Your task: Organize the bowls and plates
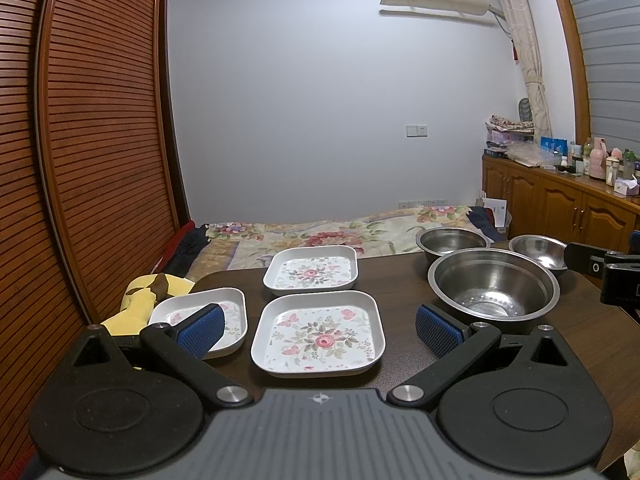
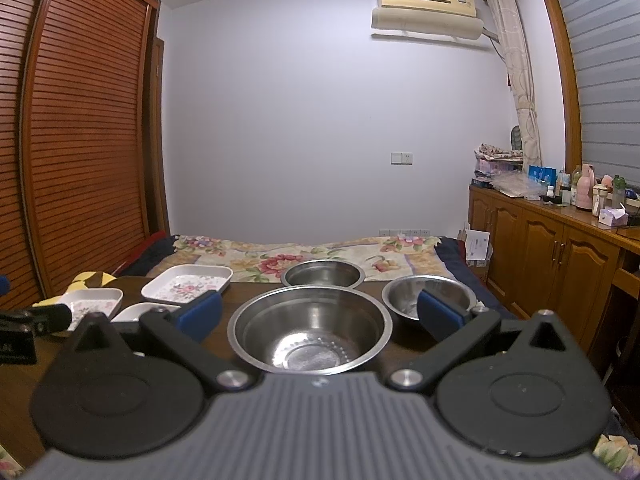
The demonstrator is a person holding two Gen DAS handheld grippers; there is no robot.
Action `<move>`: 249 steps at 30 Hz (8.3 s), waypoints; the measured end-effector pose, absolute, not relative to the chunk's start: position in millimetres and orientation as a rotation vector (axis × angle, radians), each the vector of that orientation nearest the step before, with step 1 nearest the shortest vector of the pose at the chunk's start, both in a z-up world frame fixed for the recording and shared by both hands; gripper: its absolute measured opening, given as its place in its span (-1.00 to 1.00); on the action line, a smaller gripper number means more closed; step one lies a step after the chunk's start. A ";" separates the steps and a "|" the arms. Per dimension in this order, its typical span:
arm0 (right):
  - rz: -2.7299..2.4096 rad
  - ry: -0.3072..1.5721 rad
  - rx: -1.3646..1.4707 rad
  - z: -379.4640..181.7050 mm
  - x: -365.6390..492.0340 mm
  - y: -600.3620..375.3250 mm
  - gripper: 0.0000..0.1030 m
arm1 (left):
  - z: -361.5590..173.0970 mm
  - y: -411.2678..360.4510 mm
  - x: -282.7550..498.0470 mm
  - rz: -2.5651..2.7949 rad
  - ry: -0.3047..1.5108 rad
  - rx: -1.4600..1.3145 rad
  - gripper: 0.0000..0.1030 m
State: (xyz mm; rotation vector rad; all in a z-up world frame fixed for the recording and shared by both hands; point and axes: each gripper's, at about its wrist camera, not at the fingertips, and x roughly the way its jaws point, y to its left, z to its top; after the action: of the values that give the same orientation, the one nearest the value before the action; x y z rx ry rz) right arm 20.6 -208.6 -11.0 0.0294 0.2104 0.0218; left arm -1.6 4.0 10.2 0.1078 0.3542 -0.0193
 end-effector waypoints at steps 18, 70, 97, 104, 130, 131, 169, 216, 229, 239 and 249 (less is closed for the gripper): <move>0.020 0.211 0.027 -10.1 19.1 -209.7 1.00 | 12.0 3.9 -4.9 -0.025 0.352 0.110 1.00; 0.388 0.417 -0.084 -40.4 88.9 -96.8 0.28 | -41.7 106.2 69.7 -0.036 0.527 0.028 1.00; 0.324 0.536 -0.060 -77.9 131.2 -79.4 -0.09 | -73.1 115.1 146.4 -0.229 0.621 -0.038 -0.33; 0.310 0.546 -0.051 -80.5 139.4 -78.9 -0.10 | -76.5 114.2 154.4 -0.241 0.633 -0.015 -0.46; 0.334 0.569 -0.027 -78.5 138.8 -90.4 -0.58 | -73.5 112.3 139.9 -0.241 0.647 0.028 -0.78; 0.336 0.566 -0.026 -77.2 136.2 -91.0 -0.58 | -72.0 111.1 135.4 -0.242 0.643 0.029 -0.78; 0.361 0.573 0.028 -88.6 69.1 -97.0 -0.58 | -83.7 102.6 63.9 -0.211 0.659 0.063 -0.75; 0.486 0.496 -0.036 -29.0 138.1 -11.9 -0.36 | -36.9 238.0 141.4 -0.075 0.560 0.069 -0.06; 0.488 0.638 -0.049 -42.7 194.3 31.8 -0.38 | -58.8 274.1 172.3 -0.119 0.627 0.007 -0.35; 0.481 0.752 0.002 -55.8 220.9 41.1 -0.47 | -68.3 271.4 183.9 -0.137 0.657 -0.045 -0.58; 0.469 0.812 0.019 -66.8 234.4 50.3 -0.62 | -73.4 271.1 189.2 -0.137 0.676 -0.072 -0.76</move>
State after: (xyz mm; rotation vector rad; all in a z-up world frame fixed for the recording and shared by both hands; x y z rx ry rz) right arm 234.4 50.3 -66.8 0.0189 0.8120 0.4688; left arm 189.2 271.1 -73.4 -0.0722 0.6762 -0.1368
